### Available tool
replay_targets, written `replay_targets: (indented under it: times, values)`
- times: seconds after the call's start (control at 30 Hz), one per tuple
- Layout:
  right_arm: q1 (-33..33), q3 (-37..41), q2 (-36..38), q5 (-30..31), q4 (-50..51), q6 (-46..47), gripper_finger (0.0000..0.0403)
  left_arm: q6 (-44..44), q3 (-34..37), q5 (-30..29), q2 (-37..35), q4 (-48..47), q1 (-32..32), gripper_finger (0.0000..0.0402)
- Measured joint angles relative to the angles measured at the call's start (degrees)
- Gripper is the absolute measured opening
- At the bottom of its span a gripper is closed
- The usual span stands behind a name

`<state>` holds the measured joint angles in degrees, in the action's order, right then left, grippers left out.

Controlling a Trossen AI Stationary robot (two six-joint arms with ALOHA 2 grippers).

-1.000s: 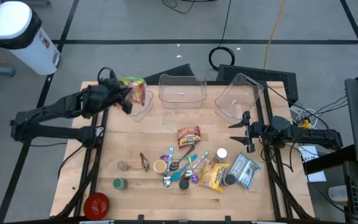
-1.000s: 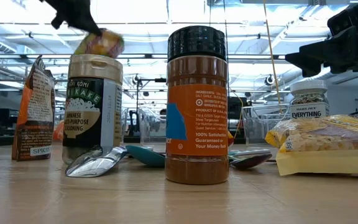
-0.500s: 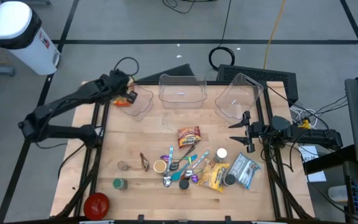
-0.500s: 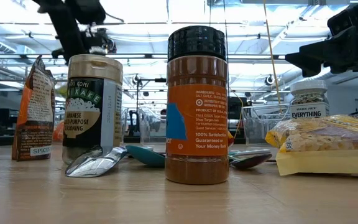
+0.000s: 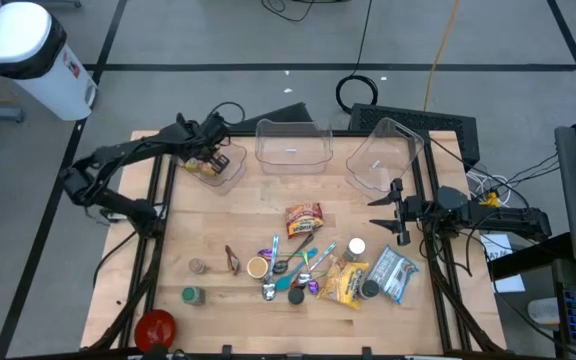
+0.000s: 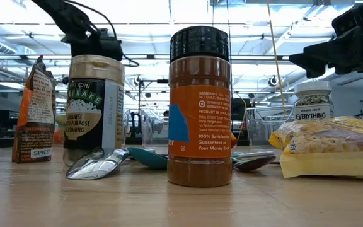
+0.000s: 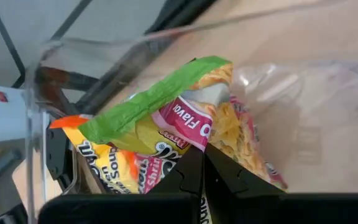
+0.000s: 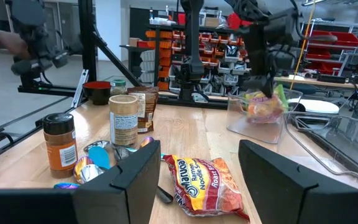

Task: Pick & Place Food Item
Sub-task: Put the green noodle pack into the left transparent bin

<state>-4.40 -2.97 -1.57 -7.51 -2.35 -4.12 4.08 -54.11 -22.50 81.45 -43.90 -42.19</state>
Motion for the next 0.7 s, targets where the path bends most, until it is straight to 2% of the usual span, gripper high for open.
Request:
replay_targets:
  times: [0.13,0.4,0.6,0.7]
  values:
    - [0.01,0.0,0.0,0.0,0.0,-0.01,0.021,-2.82,0.0,-2.45,2.77,-1.6,0.07,0.0006]
    - [0.01,0.0,0.0,0.0,0.0,-0.01,0.021,-3.74,0.0,-16.36,4.82,-8.93,0.04,0.0012]
    - [0.01,0.0,0.0,0.0,0.0,0.0,0.021,-3.6,0.0,-17.83,4.81,-10.45,0.04,0.0009]
    - [0.0,-0.01,0.01,0.0,0.0,0.0,0.021,-2.88,0.0,-22.19,4.81,-10.51,0.04,0.0014]
